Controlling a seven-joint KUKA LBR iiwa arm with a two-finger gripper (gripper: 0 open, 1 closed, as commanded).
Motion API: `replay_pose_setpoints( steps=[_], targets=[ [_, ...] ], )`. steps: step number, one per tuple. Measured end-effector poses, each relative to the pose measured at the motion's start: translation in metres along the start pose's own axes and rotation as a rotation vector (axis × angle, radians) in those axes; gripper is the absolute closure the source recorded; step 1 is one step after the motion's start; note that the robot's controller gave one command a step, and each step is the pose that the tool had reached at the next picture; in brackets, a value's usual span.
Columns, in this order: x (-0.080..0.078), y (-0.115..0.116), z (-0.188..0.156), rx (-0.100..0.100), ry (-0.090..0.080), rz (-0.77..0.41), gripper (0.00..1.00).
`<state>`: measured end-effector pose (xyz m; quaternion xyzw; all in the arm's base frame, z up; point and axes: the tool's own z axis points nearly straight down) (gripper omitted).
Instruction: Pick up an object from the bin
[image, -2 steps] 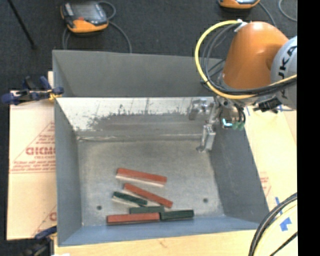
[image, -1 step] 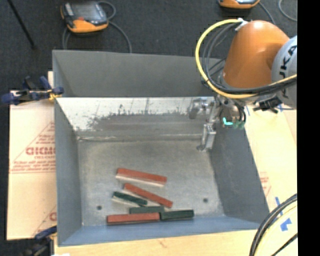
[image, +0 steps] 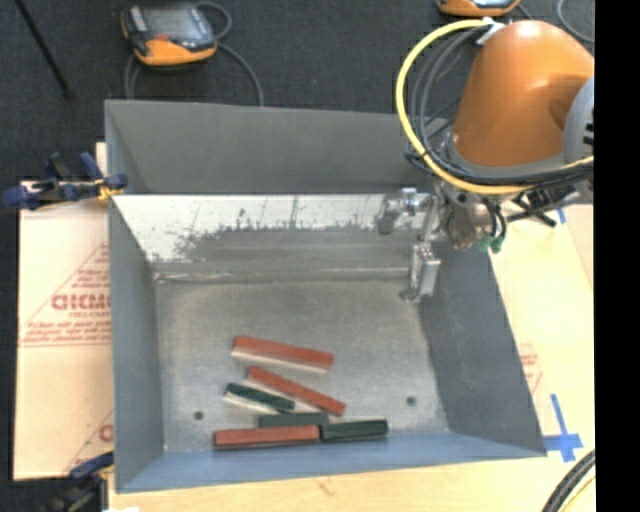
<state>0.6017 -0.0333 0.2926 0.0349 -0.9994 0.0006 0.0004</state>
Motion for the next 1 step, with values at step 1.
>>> replay_pose_setpoints(
  steps=[1],
  targets=[
    [0.0017,0.0273,0.0269,0.002,-0.016,-0.043,0.00]
  ],
)
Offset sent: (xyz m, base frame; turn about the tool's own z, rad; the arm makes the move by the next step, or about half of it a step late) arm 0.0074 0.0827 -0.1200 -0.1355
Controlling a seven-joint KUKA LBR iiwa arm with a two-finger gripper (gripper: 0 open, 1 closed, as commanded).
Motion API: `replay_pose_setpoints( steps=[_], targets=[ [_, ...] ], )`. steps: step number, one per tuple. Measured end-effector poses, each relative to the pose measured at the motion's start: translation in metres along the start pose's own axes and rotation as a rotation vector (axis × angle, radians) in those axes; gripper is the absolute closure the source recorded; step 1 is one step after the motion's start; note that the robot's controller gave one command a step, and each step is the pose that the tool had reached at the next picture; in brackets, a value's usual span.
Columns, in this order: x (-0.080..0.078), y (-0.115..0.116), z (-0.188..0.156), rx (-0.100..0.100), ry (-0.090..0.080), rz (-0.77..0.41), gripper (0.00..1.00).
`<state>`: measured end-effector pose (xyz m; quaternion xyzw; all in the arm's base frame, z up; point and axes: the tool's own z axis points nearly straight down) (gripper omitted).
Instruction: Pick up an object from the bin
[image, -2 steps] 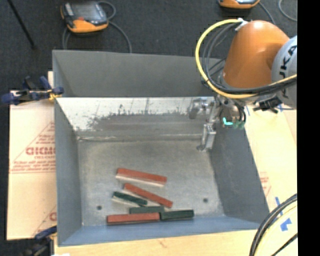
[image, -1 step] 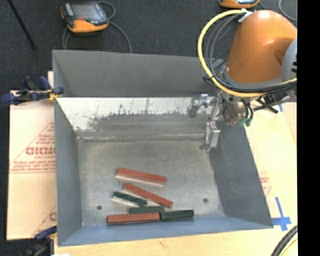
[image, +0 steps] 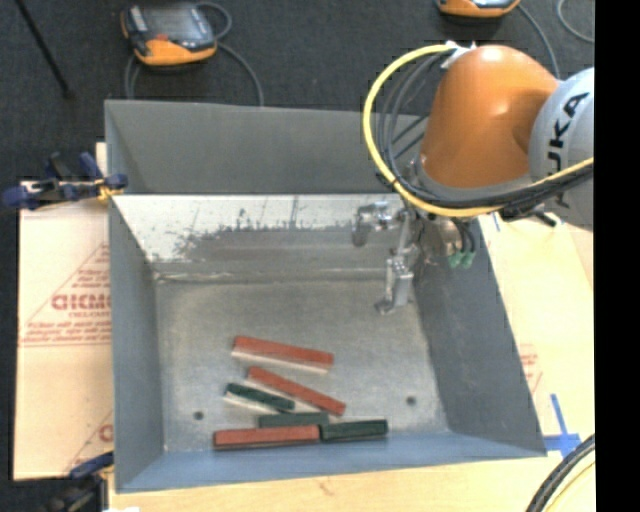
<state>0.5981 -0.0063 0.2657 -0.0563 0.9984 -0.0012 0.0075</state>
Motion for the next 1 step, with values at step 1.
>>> replay_pose_setpoints(
  steps=[1],
  targets=[
    [-0.0121,0.0383,0.0692,-0.002,0.005,-0.070,0.00]
  ],
)
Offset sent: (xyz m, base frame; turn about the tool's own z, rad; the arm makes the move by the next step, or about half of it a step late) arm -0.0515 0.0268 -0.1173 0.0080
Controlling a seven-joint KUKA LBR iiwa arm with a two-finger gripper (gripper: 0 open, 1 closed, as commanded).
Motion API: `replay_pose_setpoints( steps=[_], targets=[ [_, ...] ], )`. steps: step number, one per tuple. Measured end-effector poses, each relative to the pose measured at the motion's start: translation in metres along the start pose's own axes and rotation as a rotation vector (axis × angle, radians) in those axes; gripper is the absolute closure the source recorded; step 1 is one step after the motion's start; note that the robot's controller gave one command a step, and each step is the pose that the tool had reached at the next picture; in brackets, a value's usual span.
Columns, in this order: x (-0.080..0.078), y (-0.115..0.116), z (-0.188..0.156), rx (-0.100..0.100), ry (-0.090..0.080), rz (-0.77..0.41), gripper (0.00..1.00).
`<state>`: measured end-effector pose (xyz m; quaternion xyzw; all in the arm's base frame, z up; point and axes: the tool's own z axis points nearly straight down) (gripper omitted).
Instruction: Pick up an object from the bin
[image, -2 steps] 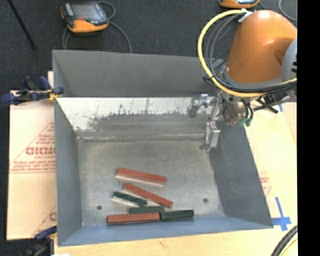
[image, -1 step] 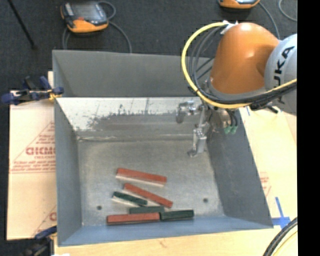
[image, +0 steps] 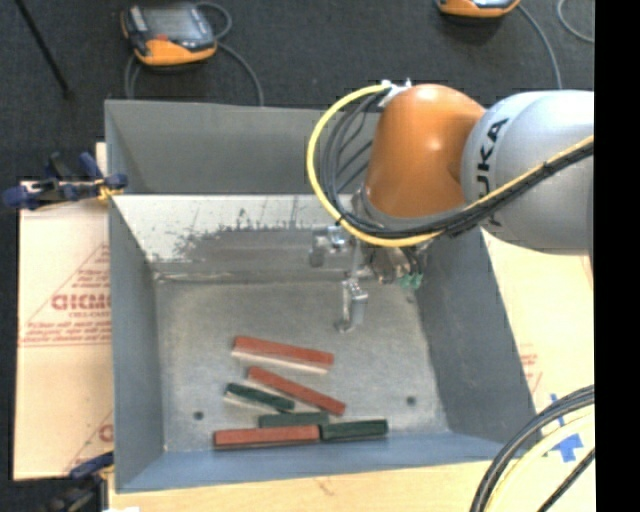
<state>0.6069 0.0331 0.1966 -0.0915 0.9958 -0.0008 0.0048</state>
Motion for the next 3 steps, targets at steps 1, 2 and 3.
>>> replay_pose_setpoints(
  steps=[1,2,3],
  targets=[
    [0.040,0.003,0.035,-0.004,0.006,0.044,0.00],
    [0.028,0.008,0.069,-0.001,0.004,-0.021,0.00],
    [0.080,0.022,0.123,-0.002,0.008,-0.052,1.00]
  ],
)
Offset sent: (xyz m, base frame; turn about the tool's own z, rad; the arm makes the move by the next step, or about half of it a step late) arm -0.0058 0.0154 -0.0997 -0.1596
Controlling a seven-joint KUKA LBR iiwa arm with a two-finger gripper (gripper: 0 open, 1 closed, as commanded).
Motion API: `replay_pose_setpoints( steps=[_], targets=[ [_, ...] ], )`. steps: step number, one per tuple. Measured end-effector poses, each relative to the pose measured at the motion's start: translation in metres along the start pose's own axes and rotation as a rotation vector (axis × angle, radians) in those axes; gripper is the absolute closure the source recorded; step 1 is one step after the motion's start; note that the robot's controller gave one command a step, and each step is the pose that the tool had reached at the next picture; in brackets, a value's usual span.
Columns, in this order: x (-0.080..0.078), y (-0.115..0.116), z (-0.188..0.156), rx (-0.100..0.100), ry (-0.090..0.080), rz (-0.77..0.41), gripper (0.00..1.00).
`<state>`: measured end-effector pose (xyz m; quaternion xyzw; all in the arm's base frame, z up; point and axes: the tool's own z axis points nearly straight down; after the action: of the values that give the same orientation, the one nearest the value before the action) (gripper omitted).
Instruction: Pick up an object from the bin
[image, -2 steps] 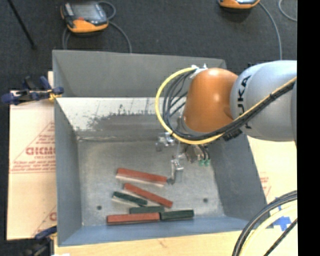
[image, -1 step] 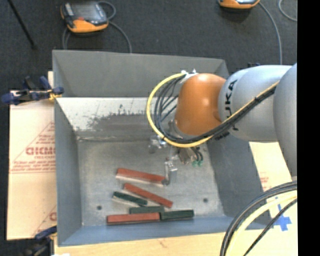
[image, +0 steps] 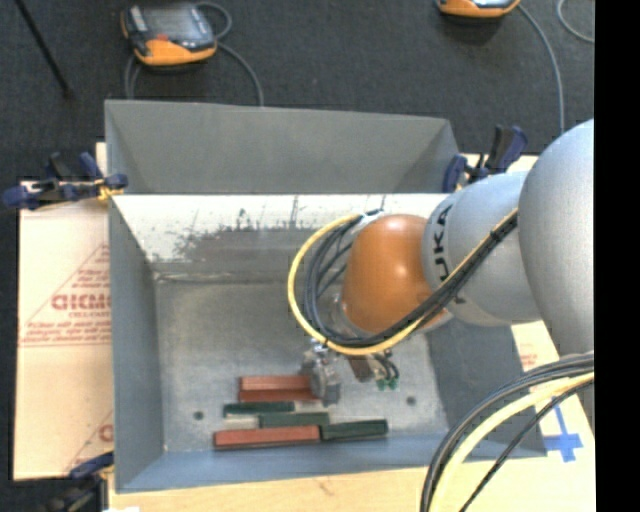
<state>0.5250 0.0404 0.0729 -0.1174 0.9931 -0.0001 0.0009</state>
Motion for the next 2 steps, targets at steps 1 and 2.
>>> replay_pose_setpoints(
  steps=[1,2],
  targets=[
    [0.000,0.000,0.000,0.000,0.000,0.000,1.00],
    [-0.008,0.005,-0.050,0.000,0.006,0.004,1.00]
  ],
)
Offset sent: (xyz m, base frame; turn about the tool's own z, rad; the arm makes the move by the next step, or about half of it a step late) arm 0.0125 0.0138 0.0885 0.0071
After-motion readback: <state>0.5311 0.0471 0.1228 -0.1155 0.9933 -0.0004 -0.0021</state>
